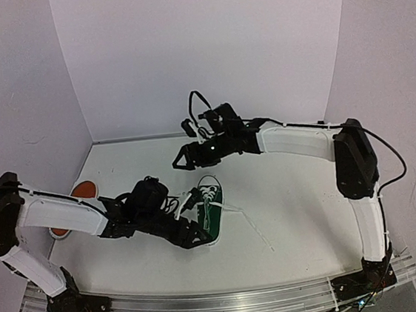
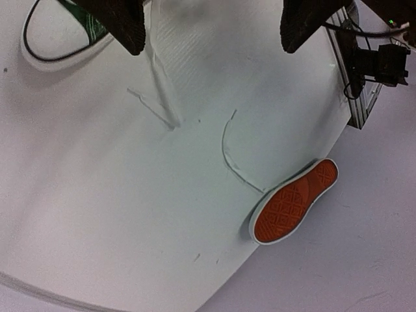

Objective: Tie the shoes

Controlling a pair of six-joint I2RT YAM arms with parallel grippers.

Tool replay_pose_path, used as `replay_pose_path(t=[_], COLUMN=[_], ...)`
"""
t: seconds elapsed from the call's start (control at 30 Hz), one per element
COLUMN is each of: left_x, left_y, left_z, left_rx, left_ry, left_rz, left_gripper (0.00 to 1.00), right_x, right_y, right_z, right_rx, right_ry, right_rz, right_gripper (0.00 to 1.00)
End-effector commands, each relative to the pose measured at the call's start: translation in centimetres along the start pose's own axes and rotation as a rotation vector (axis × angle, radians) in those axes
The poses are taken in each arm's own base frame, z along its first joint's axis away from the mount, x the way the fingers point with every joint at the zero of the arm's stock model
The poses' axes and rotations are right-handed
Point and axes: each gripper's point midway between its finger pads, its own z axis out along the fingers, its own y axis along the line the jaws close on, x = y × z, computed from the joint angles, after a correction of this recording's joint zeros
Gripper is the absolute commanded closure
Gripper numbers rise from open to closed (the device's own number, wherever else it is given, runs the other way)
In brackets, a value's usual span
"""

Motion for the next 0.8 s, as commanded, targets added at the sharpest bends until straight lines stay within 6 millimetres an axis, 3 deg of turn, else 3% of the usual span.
replay_pose_path(t=[0.0,0.07,0.13,0.2,0.3,0.4,0.5,0.63,0.77], left_x=[-6.9,-8.6,-10.0,-10.5,-10.9,-11.5,-12.7,-13.9,-13.7], left_y=[-0.8,2.5,6.5,10.1,13.2,15.8,17.6,19.0,20.3], left_z=[-5.2,-7.7,-10.3,-12.3,-13.4,-13.6,-13.3,-10.7,-8.3], left_rx=[-0.078,-0.190,-0.295,-0.424,-0.564,-0.700,-0.745,-0.699,-0.666], left_ry=[-0.214,-0.253,-0.283,-0.286,-0.230,-0.134,-0.102,-0.026,0.070], left_rz=[0.053,-0.038,-0.141,-0.195,-0.193,-0.177,-0.176,-0.133,-0.121], left_gripper=[0.31,0.26,0.25,0.25,0.25,0.26,0.28,0.34,0.39], right_x=[-1.5,-0.1,3.2,7.0,12.6,16.4,18.5,20.5,22.2], right_y=[-0.1,-2.4,-4.6,-6.2,-8.1,-9.4,-9.9,-10.6,-11.0], right_z=[-9.3,-13.0,-14.8,-15.4,-15.4,-15.4,-15.2,-14.6,-13.4], right_rx=[0.037,0.112,0.192,0.252,0.298,0.351,0.383,0.417,0.437], right_ry=[-0.094,-0.117,-0.093,-0.040,0.052,0.107,0.136,0.184,0.235], right_rz=[0.002,0.044,0.081,0.116,0.187,0.235,0.255,0.257,0.247], right_gripper=[0.22,0.18,0.16,0.16,0.17,0.20,0.22,0.25,0.26])
